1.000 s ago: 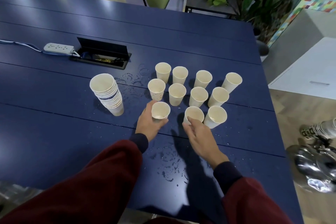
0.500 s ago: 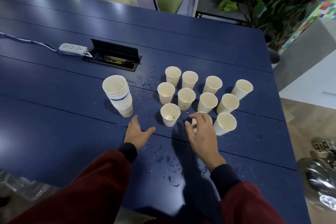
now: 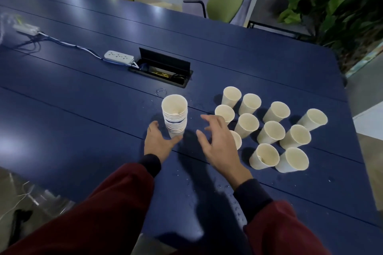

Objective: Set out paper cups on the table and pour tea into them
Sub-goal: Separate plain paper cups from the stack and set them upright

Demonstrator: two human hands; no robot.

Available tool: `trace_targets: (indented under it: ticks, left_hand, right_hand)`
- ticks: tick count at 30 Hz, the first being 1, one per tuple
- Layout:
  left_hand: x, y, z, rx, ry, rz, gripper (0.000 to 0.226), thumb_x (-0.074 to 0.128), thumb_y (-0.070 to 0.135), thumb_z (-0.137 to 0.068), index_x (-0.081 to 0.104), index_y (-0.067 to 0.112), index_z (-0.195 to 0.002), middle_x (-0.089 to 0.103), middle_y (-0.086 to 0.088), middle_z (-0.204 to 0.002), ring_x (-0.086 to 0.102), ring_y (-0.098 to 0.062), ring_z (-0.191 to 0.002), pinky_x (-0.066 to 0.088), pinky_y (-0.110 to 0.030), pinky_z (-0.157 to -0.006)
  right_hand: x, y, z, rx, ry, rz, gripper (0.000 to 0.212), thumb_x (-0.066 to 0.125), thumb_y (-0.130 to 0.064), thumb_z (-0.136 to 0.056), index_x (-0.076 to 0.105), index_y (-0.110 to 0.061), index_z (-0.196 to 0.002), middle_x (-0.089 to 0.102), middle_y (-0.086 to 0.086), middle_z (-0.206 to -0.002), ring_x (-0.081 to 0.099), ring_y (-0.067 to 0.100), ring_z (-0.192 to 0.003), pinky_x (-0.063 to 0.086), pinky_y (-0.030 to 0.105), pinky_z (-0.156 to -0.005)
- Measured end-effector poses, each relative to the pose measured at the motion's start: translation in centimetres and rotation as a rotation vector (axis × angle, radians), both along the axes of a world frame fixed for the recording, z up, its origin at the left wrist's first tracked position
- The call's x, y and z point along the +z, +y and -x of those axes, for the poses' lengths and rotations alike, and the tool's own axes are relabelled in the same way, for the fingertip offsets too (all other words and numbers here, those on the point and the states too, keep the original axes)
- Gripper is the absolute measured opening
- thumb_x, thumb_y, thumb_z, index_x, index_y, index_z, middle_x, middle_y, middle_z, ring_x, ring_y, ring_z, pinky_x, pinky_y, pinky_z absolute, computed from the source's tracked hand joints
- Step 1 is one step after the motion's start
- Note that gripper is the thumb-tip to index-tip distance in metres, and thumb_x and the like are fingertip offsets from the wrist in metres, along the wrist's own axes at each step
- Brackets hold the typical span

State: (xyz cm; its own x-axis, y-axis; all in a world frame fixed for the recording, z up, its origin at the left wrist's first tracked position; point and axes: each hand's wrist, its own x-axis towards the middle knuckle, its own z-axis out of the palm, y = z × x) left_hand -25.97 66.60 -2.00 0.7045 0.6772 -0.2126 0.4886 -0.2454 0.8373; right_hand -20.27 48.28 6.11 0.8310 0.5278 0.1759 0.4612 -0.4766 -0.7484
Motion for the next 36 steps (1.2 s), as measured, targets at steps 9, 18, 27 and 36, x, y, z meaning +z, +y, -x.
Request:
trace_targets:
  ticks: [9, 18, 27, 36]
  left_hand:
    - [1.8, 3.8, -2.3, -0.231, -0.151, 0.137, 0.065, 0.078, 0.032, -0.058, 0.054, 0.03, -0.118, 0.07, 0.008, -0.105, 0.067, -0.013, -0.094, 0.057, -0.042, -0.084]
    - [3.3, 9.2, -1.7, -0.35, -0.104, 0.366, 0.064, 0.083, 0.03, -0.053, 0.049, 0.021, -0.107, 0.067, 0.002, -0.103, 0.067, -0.016, -0.093, 0.058, -0.046, -0.084]
    - [3.7, 13.2, -1.4, -0.518, -0.048, 0.53, 0.075, 0.088, 0.041, -0.067, 0.047, 0.031, -0.13, 0.065, 0.005, -0.119, 0.067, -0.01, -0.101, 0.056, -0.029, -0.085]
    - [4.5, 12.7, -4.8, -0.606, -0.108, 0.508, 0.081, 0.084, 0.03, -0.077, 0.041, 0.037, -0.146, 0.07, 0.009, -0.116, 0.068, -0.008, -0.102, 0.056, -0.029, -0.09]
  right_hand:
    - [1.9, 8.5, 0.0, 0.061, 0.013, 0.196, 0.043, 0.059, -0.027, -0.101, 0.054, -0.016, -0.142, 0.032, 0.0, -0.159, 0.039, 0.016, -0.14, 0.03, 0.017, -0.103]
    - [2.1, 12.9, -2.7, -0.177, -0.005, 0.091, 0.016, 0.061, -0.035, -0.099, 0.068, -0.021, -0.096, 0.067, -0.001, -0.096, 0.062, 0.014, -0.089, 0.051, 0.041, -0.082]
    - [1.5, 15.0, -4.2, -0.188, 0.466, 0.039, 0.028, 0.061, -0.033, -0.1, 0.071, -0.01, -0.086, 0.07, 0.006, -0.077, 0.06, 0.009, -0.064, 0.054, 0.028, -0.066]
    - [2.7, 15.2, -7.2, -0.179, 0.486, 0.037, 0.026, 0.065, -0.029, -0.097, 0.075, -0.012, -0.079, 0.072, 0.008, -0.082, 0.054, 0.007, -0.068, 0.044, 0.025, -0.067]
